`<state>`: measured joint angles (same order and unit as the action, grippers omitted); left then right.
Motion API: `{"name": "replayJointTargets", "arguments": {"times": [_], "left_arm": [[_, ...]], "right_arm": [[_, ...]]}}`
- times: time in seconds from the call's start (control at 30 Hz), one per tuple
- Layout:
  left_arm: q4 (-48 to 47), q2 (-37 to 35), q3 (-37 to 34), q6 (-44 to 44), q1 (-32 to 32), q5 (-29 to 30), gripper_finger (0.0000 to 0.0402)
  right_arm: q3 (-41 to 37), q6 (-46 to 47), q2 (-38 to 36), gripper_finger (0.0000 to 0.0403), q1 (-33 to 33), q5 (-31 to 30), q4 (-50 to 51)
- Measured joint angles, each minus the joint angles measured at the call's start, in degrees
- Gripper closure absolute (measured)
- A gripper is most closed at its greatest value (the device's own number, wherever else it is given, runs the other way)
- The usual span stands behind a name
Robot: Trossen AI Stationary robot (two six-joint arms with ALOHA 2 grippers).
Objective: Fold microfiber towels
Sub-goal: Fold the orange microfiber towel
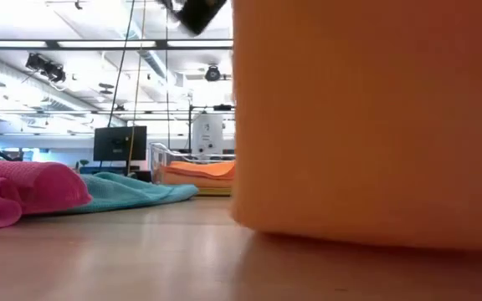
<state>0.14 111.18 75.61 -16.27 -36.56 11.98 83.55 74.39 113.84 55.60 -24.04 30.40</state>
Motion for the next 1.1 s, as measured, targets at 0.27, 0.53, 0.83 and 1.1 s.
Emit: {"name": "replayJointTargets", "arguments": {"times": [0.27, 0.53, 0.83, 1.1], "left_arm": [[-1.5, -1.5, 0.0, -26.0, -1.2, -7.4, 0.0397], [-2.6, -2.3, 0.0, -24.8, 0.0, -6.2, 0.0397], [-3.1, -2.5, -0.1, -24.9, -0.3, -6.9, 0.0397], [-3.5, -2.5, -0.1, -25.1, -0.4, -6.9, 0.0397]], "right_arm": [[0.1, 5.7, -11.1, 0.0359, -1.2, -4.3, 1.3], [0.1, -5.7, -9.0, 0.0348, -3.5, -7.0, -0.2], [0.0, -5.2, 3.2, 0.0196, -1.0, -7.2, -9.2], [0.0, -2.3, 9.3, 0.0075, -1.6, -7.5, -16.3]]}}
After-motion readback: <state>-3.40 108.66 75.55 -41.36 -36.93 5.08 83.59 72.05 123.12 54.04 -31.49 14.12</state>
